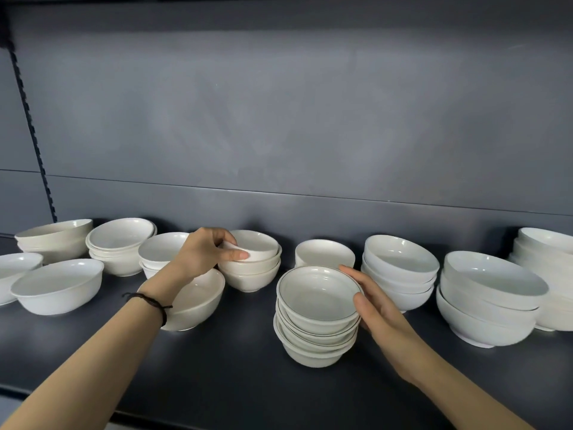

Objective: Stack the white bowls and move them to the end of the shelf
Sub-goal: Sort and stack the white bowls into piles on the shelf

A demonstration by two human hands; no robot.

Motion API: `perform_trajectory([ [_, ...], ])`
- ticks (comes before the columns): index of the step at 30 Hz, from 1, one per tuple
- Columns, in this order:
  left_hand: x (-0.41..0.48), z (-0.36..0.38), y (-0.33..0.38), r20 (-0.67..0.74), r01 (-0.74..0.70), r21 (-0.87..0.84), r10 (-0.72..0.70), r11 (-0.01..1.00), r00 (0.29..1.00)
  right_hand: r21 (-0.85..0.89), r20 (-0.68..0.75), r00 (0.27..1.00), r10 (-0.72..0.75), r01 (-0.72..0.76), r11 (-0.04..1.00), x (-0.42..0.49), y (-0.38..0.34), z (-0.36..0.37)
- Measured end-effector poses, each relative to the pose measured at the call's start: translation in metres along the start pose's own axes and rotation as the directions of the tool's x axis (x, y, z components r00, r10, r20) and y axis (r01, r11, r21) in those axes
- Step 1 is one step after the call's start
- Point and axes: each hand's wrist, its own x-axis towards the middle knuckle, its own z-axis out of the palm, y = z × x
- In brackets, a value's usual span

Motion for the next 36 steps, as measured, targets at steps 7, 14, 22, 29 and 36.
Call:
perform_trajectory([
  [7,0.002,0.003,0.021,-0.129,-0.103,-0.124,0.087,0.987,0.988,0.046,-0.066,0.986,0.155,-0.152,0.987,0.013,-0.005,0.003],
  [14,-0.014,0.023,0.070,-0.107,-0.206,-0.433,0.177,0.877,0.978,0.184,-0.155,0.956,0.248,-0.218,0.958,0.031,-0.001,-0.003],
  [22,-0.019,0.057,0.101,-0.054,-0.199,-0.651,0.217,0.732,0.975,0.064,-0.340,0.926,-0.163,0.196,0.979,0.022,-0.032,-0.006],
  [29,-0.021,0.082,0.107,-0.060,-0.225,-0.712,0.262,0.665,0.963,0.009,-0.342,0.921,-0.186,0.201,0.980,0.073,-0.058,-0.010],
  [36,-0.016,0.093,0.073,0.088,-0.140,-0.760,0.315,0.634,0.945,-0.029,-0.254,0.946,-0.202,0.201,0.979,0.076,-0.026,-0.008],
])
